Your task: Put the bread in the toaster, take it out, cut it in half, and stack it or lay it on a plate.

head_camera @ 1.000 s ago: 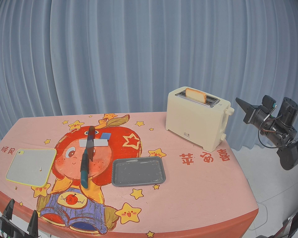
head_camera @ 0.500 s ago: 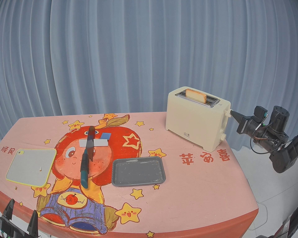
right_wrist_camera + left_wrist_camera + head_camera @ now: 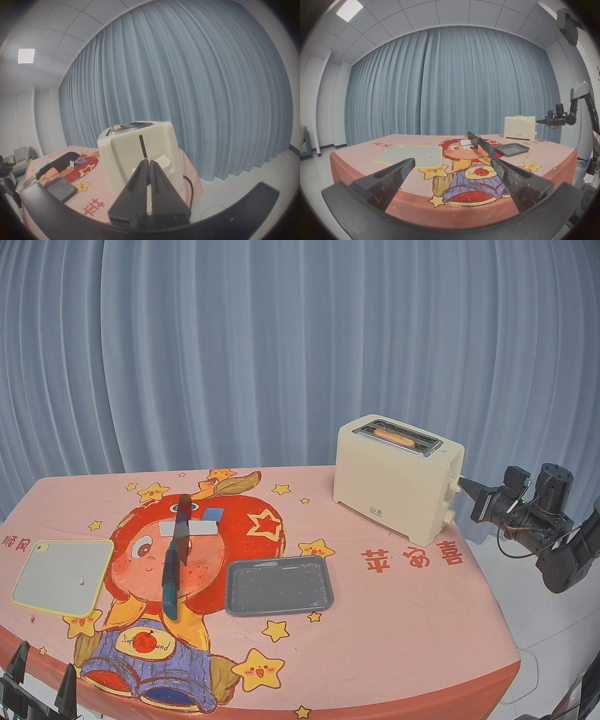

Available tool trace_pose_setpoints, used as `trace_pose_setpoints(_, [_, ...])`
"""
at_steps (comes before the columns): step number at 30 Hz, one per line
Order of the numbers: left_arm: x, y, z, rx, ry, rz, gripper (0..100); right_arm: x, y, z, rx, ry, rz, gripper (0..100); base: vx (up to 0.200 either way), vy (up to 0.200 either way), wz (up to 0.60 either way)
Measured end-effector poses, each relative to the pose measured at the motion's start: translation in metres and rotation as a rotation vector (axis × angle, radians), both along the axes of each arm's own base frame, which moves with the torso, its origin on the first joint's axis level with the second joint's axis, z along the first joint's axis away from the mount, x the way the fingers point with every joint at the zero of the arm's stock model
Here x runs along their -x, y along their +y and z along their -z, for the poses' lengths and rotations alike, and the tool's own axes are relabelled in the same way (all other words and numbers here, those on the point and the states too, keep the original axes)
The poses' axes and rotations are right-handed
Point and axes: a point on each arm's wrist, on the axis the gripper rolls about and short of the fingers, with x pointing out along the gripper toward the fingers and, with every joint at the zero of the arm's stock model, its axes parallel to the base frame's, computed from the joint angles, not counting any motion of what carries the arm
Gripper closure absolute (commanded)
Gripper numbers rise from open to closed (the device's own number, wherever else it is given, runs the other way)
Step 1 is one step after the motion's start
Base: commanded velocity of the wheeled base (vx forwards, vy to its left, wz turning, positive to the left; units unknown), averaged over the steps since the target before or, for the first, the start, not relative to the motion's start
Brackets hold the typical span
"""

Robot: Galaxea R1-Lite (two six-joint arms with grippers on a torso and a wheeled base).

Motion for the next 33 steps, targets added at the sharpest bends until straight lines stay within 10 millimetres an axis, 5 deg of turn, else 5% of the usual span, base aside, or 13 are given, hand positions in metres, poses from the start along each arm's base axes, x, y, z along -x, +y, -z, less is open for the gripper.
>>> trace_pose_setpoints(22, [0.000, 0.000, 0.000, 0.000, 0.000, 0.000, 0, -0.005, 0.001, 0.023, 0.022, 0.063, 0.001, 100, 0.000, 0.000, 0.00])
trace_pose_setpoints(33, [0.000, 0.000, 0.000, 0.001, 0.000, 0.001, 0, 0.002, 0.001, -0.001, 0.007, -0.005, 0.000, 100, 0.000, 0.000, 0.00])
